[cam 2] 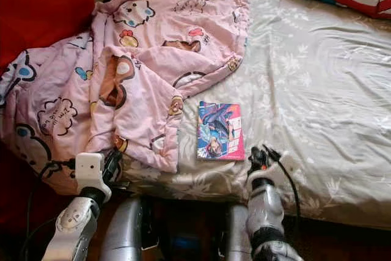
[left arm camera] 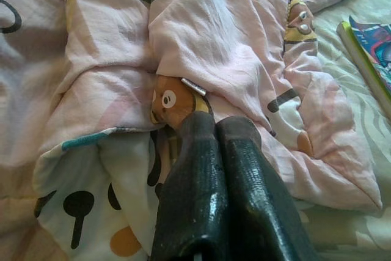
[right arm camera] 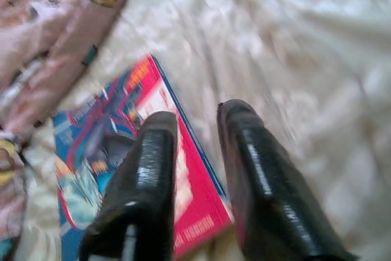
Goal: Clean up the room
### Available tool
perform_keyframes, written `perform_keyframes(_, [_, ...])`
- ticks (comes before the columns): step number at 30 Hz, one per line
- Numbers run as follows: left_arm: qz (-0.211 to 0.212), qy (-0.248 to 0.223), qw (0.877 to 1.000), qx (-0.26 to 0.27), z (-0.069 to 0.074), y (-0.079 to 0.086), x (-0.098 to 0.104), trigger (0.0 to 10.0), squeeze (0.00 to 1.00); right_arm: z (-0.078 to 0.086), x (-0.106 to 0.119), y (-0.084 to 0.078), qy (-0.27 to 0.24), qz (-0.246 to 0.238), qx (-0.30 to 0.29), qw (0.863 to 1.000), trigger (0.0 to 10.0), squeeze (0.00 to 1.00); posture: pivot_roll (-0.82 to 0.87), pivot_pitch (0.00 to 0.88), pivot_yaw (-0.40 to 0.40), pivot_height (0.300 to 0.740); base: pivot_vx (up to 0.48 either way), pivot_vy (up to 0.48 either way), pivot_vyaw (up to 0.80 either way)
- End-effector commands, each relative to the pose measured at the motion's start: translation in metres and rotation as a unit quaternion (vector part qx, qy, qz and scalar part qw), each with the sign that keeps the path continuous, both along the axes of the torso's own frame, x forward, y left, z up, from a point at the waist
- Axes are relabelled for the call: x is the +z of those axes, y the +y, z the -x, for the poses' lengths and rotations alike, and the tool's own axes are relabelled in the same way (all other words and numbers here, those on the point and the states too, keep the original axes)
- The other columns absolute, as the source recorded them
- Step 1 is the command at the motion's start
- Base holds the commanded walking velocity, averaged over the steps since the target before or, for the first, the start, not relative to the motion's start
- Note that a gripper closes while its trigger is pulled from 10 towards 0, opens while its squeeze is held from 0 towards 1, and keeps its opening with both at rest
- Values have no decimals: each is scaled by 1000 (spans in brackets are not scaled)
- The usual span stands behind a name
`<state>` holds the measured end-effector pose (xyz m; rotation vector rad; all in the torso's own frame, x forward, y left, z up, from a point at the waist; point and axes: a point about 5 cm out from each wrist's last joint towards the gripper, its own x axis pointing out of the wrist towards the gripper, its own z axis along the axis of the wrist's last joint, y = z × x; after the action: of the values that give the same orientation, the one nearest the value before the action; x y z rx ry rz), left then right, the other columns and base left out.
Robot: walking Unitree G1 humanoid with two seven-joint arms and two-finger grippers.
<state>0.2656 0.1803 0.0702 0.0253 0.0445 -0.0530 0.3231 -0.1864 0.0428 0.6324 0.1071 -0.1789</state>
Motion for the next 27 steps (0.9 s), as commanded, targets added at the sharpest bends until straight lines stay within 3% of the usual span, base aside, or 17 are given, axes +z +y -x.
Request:
perform_keyframes(1, [-5,0,1000,2,6,2,-1,10000,0,6,-12,2,35,-4,7,999,10000,1000,89,247,-19,615,0,0,0])
perform_keyframes(6, [-9,1,1000,3,13,5,1,10000,0,-6,-5,7,51,-47,1,998,10000,988,111,268,-12,615,0,0,0])
perform_keyframes(7, [-10,2,1000,3,14,6,1,10000,0,-8,-3,8,53,-54,-2,997,10000,792,113,270,-11,615,0,0,0])
perform_keyframes(8, [-11,3,1000,4,15,7,1,10000,0,-10,-2,8,54,-60,-6,997,10000,0,117,274,-9,615,0,0,0])
perform_keyframes(11, [-13,7,1000,5,22,9,1,10000,0,-14,0,14,64,-73,-6,995,10000,0,130,288,-4,615,0,0,0])
perform_keyframes(12, [-14,8,1000,5,23,9,1,10000,0,-14,0,16,67,-80,-4,995,10000,192,135,293,-3,615,0,0,0])
perform_keyframes(13, [-14,9,1000,5,24,9,1,10000,0,-14,-1,17,70,-85,-2,994,10000,192,135,293,-3,615,0,0,0])
perform_keyframes(14, [-15,9,1000,5,25,9,1,10000,0,-13,-3,18,74,-85,-1,994,10000,1000,138,297,-2,615,0,0,0])
perform_keyframes(27, [-18,23,1000,9,39,12,2,10000,0,-4,-14,12,109,-90,-21,990,10000,1000,155,334,7,615,0,0,0])
